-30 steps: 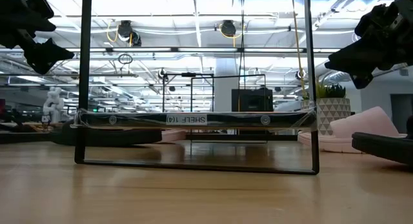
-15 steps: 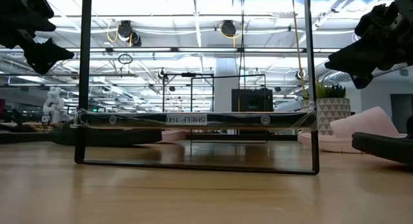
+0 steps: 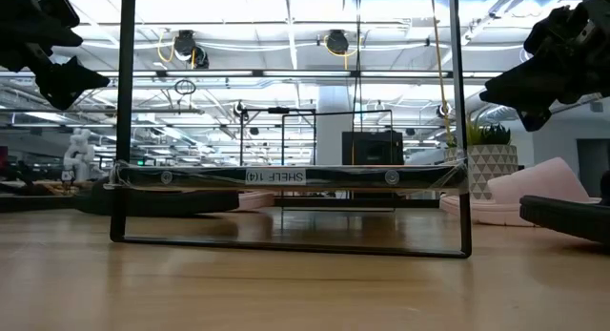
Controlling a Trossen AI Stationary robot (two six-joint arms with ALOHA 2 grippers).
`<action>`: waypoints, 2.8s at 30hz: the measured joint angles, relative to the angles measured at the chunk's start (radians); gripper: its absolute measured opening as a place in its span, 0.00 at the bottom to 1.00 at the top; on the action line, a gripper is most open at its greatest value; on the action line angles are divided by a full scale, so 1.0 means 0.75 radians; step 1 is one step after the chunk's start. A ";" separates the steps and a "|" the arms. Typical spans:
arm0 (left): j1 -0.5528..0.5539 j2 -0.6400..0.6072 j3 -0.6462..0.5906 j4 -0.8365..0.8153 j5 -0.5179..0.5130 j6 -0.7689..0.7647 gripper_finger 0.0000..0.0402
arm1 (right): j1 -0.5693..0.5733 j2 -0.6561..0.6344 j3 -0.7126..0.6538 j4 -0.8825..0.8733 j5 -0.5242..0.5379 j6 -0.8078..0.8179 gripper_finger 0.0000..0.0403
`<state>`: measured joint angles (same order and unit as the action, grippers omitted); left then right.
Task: Pick and place slides into the shelf
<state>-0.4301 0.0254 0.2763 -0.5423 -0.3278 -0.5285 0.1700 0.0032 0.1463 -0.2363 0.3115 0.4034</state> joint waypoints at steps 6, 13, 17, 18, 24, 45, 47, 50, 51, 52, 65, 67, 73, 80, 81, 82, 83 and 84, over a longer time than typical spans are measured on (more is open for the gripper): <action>0.000 0.000 0.000 0.000 0.000 0.000 0.70 | 0.000 0.001 -0.003 0.136 -0.003 0.094 0.23; 0.000 0.000 0.000 0.001 0.000 0.000 0.70 | 0.000 0.002 -0.002 0.668 -0.036 0.239 0.23; 0.000 0.000 0.000 0.000 -0.006 0.024 0.70 | 0.000 0.002 -0.002 0.966 -0.035 0.238 0.23; 0.000 0.000 0.000 0.000 -0.022 0.065 0.70 | 0.000 0.002 -0.002 1.026 -0.033 0.222 0.23; 0.000 0.000 0.000 0.096 -0.274 0.361 0.70 | 0.000 0.060 -0.001 1.378 0.052 -0.076 0.23; 0.000 0.001 0.000 1.139 -0.392 0.187 0.70 | 0.000 0.854 0.553 1.703 0.021 -0.720 0.23; 0.000 0.001 0.000 1.161 -0.393 0.154 0.70 | 0.000 0.896 0.650 1.611 -0.008 -0.767 0.23; 0.000 0.000 0.000 1.203 -0.404 0.143 0.70 | 0.000 0.953 0.777 1.427 -0.003 -0.779 0.23; 0.000 0.001 0.000 1.204 -0.409 0.146 0.70 | 0.000 0.972 0.814 1.371 -0.002 -0.781 0.23; 0.000 0.003 0.000 1.203 -0.417 0.154 0.70 | 0.000 0.990 0.849 1.320 -0.002 -0.790 0.23; 0.000 0.363 0.336 0.299 -0.823 0.248 0.70 | 0.000 1.132 1.033 1.215 0.000 -0.949 0.23; 0.001 0.432 0.388 0.057 -0.849 0.141 0.70 | 0.000 1.132 1.033 1.214 0.001 -0.949 0.23; 0.057 0.540 0.394 -0.403 -0.752 -0.339 0.70 | 0.000 1.135 1.033 1.164 0.001 -0.941 0.23; 0.103 0.630 0.377 -0.434 -0.410 -0.597 0.70 | 0.001 1.135 1.033 1.131 0.001 -0.939 0.23; 0.103 0.653 0.377 -0.439 -0.371 -0.579 0.70 | 0.001 1.135 1.033 1.124 0.001 -0.939 0.23; 0.103 0.678 0.377 -0.449 -0.340 -0.566 0.70 | 0.001 1.135 1.033 1.118 0.002 -0.939 0.23; 0.103 0.708 0.377 -0.461 -0.314 -0.555 0.70 | 0.001 1.135 1.033 1.112 0.005 -0.939 0.23; 0.103 0.740 0.377 -0.474 -0.295 -0.553 0.70 | 0.001 1.135 1.033 1.105 0.011 -0.939 0.23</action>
<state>-0.3527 0.5801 0.5591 -0.8974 -0.5493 -0.9434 0.1707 0.8543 0.9211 0.5925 0.3199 -0.3008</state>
